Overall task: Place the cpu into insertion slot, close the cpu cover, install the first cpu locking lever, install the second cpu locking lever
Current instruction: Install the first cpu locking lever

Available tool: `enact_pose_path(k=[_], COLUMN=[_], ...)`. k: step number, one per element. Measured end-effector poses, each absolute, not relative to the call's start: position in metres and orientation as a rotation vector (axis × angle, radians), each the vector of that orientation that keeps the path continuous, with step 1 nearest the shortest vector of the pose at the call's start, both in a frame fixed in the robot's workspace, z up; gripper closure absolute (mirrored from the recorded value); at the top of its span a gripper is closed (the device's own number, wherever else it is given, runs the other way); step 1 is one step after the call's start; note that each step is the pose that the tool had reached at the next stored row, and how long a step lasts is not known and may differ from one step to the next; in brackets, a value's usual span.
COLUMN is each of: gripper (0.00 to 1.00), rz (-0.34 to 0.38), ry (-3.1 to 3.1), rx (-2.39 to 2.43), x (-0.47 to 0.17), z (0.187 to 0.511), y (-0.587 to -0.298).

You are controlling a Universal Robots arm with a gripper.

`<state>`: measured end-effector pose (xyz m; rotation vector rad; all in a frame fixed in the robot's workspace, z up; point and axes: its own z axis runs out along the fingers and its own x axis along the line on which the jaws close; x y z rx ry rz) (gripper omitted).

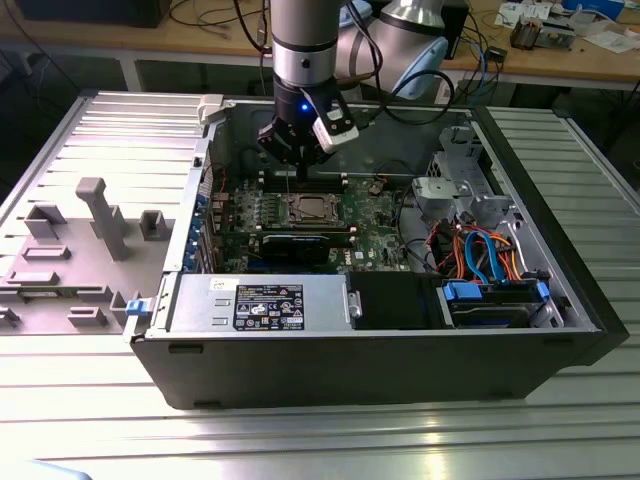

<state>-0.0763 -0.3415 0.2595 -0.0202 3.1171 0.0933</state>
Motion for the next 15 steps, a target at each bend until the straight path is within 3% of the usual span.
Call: enact_pose_path(k=[15], gripper=[0.89], rz=[0.096], ry=[3.117], rx=[-0.026], x=[-0.109], z=[0.259], y=[-0.341])
